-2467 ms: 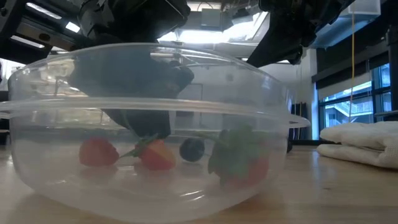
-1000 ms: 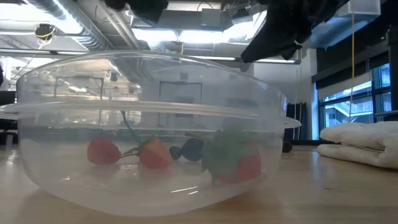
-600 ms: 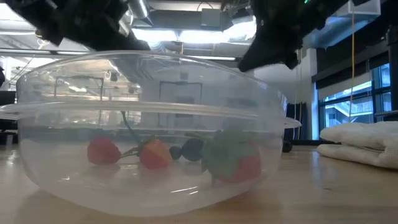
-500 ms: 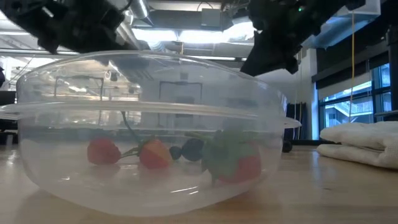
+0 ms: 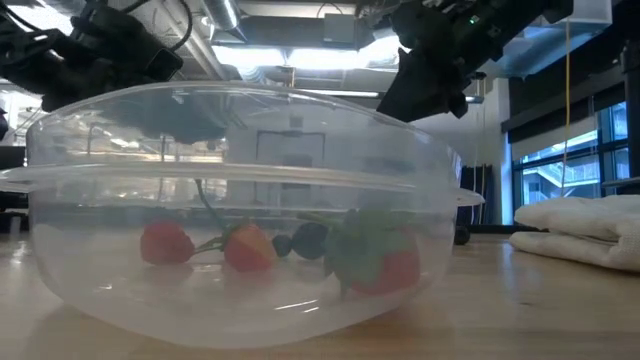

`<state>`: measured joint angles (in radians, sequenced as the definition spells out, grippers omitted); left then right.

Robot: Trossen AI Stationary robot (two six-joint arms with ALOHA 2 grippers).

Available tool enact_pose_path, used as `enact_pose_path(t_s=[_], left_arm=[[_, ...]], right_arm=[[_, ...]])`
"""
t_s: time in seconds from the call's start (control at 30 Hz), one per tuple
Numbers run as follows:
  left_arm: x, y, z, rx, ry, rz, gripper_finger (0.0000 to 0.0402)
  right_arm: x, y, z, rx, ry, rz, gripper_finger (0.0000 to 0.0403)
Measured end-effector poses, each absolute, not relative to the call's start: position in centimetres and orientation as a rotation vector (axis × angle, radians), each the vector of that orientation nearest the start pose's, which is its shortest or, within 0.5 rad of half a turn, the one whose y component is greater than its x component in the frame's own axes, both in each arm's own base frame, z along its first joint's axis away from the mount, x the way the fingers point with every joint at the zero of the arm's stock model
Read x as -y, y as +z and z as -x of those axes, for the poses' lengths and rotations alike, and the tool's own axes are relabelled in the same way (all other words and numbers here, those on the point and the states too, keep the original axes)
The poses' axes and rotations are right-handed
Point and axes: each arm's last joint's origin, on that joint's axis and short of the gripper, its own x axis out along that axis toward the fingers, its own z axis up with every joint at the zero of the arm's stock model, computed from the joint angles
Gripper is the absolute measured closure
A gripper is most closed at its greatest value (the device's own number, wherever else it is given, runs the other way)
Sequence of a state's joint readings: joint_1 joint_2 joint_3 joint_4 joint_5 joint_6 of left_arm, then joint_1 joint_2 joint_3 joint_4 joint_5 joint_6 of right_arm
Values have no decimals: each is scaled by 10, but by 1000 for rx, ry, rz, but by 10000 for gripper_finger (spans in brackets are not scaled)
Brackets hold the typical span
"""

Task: Pick and placing Produce into tupperware
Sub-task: Put the blackberry in the bottom transparent bin

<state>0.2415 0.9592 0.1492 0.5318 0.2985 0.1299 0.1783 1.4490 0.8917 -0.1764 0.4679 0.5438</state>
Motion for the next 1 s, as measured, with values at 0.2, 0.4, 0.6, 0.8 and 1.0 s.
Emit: enact_pose_path(t_s=[0.2, 0.4, 0.6, 0.8, 1.0], left_arm=[[-34, 155, -168, -270, -58, -9, 217], [-34, 155, -168, -268, -58, -10, 217], [-34, 155, -168, -263, -59, -12, 217], [-34, 156, -168, -260, -59, -12, 217], [-34, 155, -168, -262, -59, -11, 217]], right_arm=[[-41, 224, -294, -621, -428, -284, 169], [-29, 230, -280, -846, -616, -427, 129], [-8, 234, -267, -1019, -731, -491, 128], [5, 224, -271, -1129, -655, -444, 128], [16, 212, -276, -1227, -585, -358, 128]])
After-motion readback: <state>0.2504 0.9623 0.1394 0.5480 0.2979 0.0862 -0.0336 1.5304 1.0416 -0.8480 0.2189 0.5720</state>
